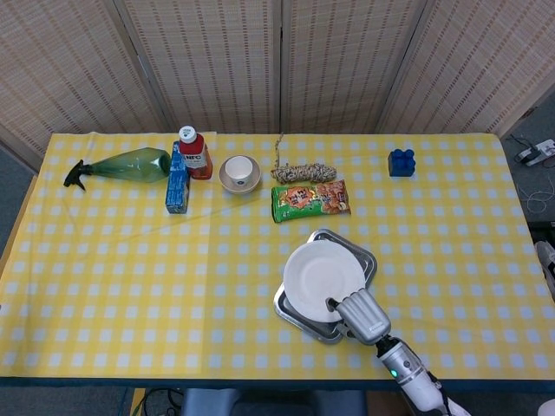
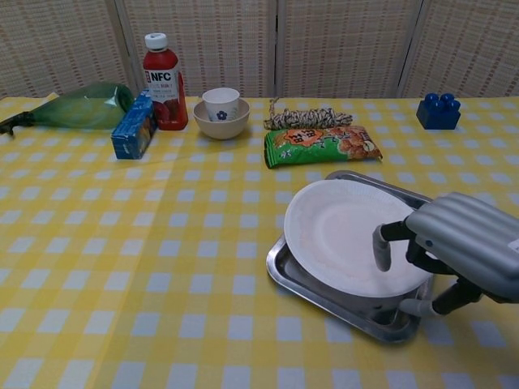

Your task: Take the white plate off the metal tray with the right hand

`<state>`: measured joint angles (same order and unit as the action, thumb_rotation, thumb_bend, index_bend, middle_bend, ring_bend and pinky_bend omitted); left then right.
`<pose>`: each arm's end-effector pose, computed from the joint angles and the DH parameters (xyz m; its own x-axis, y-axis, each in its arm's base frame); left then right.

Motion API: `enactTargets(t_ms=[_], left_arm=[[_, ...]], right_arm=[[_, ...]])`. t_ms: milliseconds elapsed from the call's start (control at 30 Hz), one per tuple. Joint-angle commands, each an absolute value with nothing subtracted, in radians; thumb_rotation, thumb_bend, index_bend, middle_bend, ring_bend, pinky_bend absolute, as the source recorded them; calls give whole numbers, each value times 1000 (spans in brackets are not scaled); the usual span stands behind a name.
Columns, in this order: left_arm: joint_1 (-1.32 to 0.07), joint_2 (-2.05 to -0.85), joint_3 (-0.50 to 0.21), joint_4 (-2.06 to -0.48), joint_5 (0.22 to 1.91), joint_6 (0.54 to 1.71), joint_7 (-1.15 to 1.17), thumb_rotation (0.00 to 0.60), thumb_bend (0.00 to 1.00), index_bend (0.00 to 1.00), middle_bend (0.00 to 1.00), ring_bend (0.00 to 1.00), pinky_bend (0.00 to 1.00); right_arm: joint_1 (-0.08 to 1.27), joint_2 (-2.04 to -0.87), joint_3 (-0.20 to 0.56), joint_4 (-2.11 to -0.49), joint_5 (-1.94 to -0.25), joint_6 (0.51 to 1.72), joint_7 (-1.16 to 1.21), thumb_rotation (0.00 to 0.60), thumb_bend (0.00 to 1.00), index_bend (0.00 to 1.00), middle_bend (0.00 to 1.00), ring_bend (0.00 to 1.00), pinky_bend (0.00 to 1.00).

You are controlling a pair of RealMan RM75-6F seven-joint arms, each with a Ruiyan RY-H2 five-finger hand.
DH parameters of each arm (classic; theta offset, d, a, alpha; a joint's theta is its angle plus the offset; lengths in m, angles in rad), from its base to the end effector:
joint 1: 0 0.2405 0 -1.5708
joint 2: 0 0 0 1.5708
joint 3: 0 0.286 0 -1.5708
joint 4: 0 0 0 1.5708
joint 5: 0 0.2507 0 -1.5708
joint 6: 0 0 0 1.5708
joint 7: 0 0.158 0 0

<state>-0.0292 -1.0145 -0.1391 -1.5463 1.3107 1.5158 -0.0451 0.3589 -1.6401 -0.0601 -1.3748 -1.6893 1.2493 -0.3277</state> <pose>-0.4010 0.1986 0.2170 0.4940 -0.1118 0.8623 0.8572 0.2289 -0.4613 -0.2398 -0.2295 -0.0881 0.5450 -0.1238 0.8292 -0.7402 -0.5355 0.4066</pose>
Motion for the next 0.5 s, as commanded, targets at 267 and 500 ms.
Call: enactTargets(t_ms=[267,500], left_arm=[[-30,-1010,-142,-1540,1307,1504,-65,600,179,428,421,360,473],[-30,-1013,-142,-1539,1310,1506,-64,600,179,429,422,360,473]], right_arm=[[366,-1673,-50,-1326,-1681,1243,-318,600,0,496,1000,1000,1000],[371,-1681,-40,-1302,-1681,1253,-318,600,0,497,1000,1000,1000]])
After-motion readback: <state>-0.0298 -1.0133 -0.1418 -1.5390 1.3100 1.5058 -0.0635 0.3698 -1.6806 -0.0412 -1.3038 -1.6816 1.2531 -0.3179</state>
